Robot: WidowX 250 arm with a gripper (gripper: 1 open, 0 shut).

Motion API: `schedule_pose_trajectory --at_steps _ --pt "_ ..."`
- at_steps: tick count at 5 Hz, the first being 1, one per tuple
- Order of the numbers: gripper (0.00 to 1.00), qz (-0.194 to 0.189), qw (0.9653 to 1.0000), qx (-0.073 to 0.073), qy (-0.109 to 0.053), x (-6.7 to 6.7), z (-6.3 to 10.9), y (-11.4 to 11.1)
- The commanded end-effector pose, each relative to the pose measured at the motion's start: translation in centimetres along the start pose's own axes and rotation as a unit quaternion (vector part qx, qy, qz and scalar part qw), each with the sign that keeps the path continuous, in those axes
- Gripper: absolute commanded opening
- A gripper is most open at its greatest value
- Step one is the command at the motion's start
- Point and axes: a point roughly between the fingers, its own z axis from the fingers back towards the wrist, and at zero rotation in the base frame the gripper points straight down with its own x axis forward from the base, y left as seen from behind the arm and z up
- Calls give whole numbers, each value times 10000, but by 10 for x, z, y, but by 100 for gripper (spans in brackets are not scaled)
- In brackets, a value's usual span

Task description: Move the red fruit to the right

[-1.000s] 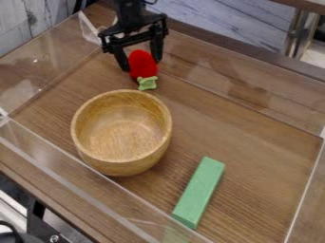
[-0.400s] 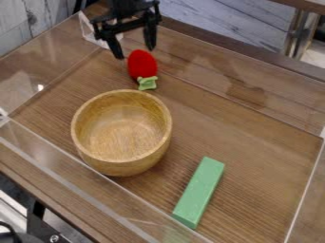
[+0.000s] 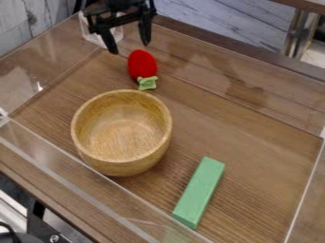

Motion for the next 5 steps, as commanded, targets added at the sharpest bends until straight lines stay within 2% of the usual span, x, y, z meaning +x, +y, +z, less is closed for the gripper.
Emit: schedule_pose_trajectory --at_steps 1,3,4,5 --pt "100 -352 9990 -64 -280 -11 12 -16" --pt "100 -604 9980 -70 -167 -15 -8 -26" --pt "100 -840 9964 -72 -127 -14 -16 -30" --pt "100 -1028 9946 -135 -59 -13 -15 -34"
